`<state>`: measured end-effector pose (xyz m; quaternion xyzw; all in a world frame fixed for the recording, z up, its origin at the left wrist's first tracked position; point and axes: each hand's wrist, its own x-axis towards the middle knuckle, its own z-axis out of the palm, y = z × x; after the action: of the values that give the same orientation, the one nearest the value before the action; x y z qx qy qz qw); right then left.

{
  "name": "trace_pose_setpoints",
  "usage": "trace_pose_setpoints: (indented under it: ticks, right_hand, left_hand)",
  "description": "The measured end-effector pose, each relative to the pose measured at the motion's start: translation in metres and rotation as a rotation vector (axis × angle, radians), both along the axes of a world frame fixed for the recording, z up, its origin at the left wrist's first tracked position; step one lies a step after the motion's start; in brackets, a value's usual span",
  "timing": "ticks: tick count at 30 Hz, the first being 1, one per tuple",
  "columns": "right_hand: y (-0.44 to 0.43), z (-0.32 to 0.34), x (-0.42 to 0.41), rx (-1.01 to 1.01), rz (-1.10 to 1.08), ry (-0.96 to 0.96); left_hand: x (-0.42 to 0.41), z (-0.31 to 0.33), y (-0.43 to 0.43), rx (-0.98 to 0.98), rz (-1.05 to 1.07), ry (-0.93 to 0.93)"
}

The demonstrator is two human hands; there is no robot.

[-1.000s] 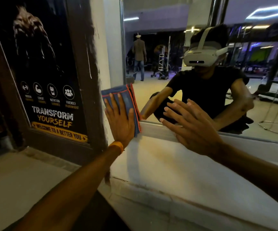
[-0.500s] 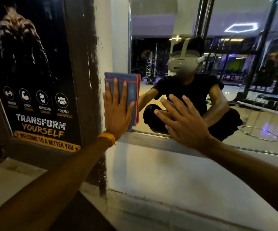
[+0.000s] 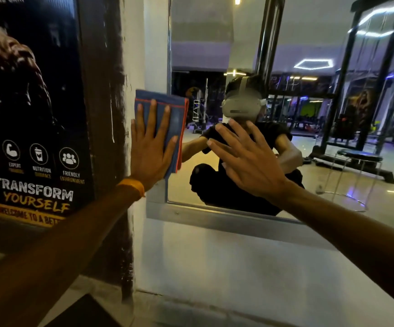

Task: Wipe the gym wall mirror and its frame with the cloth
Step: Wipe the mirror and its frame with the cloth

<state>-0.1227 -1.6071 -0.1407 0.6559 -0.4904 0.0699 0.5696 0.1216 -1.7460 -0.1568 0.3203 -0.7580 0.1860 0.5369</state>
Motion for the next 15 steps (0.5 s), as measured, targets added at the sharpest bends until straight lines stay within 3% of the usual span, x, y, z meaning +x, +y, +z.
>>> trace_pose_setpoints:
  ticks: [4,11,15]
  right_hand:
    - [-0.007,0.026,0.002,-0.054,-0.045,-0.090]
    - [-0.003,0.010,-0.009,-0.009,-0.038,-0.051]
    - [-0.003,0.033,-0.011,-0.071,0.005,-0.011]
  left_hand:
    - [-0.010,0.034,0.001,-0.037,0.036,0.035]
    - [0.004,-0.076,0.008,0.065,-0.052,-0.064]
    - [0.001,-0.019,0.000,0.020,-0.024,-0.038]
